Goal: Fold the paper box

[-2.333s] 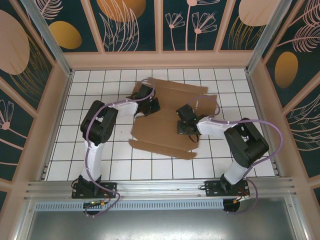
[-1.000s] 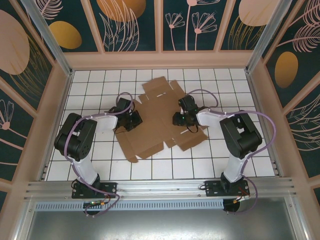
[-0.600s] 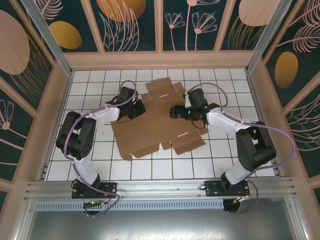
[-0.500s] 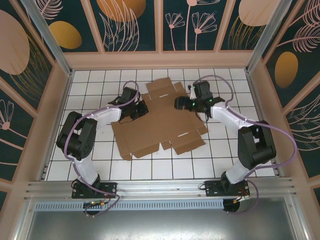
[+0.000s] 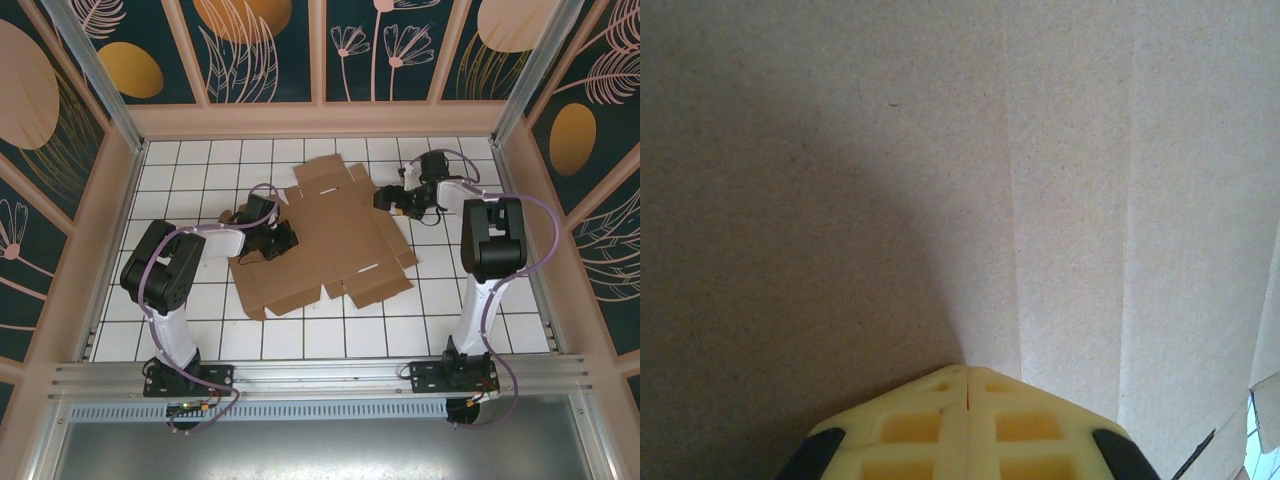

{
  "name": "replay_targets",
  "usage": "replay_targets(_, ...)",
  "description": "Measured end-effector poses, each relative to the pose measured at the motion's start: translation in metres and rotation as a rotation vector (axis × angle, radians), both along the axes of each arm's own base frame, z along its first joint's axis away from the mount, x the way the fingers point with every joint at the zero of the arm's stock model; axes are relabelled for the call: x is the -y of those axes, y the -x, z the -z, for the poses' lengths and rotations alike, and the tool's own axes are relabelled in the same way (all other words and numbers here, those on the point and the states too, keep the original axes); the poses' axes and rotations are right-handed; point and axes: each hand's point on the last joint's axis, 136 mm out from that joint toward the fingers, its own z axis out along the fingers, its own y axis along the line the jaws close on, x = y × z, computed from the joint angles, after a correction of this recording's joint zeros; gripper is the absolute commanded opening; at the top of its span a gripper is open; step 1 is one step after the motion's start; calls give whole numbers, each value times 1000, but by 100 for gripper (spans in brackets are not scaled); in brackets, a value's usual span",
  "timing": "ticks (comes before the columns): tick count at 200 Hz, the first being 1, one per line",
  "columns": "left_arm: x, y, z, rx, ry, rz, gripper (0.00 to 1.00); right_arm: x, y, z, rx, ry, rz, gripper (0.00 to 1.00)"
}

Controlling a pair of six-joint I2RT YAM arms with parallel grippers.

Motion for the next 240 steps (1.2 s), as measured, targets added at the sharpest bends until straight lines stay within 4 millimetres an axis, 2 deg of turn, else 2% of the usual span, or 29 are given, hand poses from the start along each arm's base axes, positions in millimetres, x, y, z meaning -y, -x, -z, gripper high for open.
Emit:
replay_targets(19,-1,-2,0,1,7,-4,0,-15,5,3,-33,-100,-55,82)
replay_targets(53,-8,-8,1,0,22,-19,0,-26,7,0,-54,-240,-107,72)
replay_targets(73,-11,-12,1,1,27,-29,0,-32,11,-3,-56,-311,-137,70)
replay_targets(101,-11,-16,1,8,28,-24,0,-51,28,-6,-94,-403,-193,67)
replay_targets(123,-14,-19,1,10,30,-33,0,-54,33,-6,-111,-433,-198,65)
replay_targets(180,-18,-23,1,24,24,-42,0,-55,36,4,-157,-438,-171,38)
replay_targets(206,-19,-24,0,27,25,-47,0,-50,39,18,-193,-364,-137,9)
replay_targets(222,-19,-25,0,32,26,-48,0,-45,40,25,-218,-284,-106,8)
replay_targets(240,-18,-25,-1,32,33,-51,0,-45,37,19,-201,-173,-106,12)
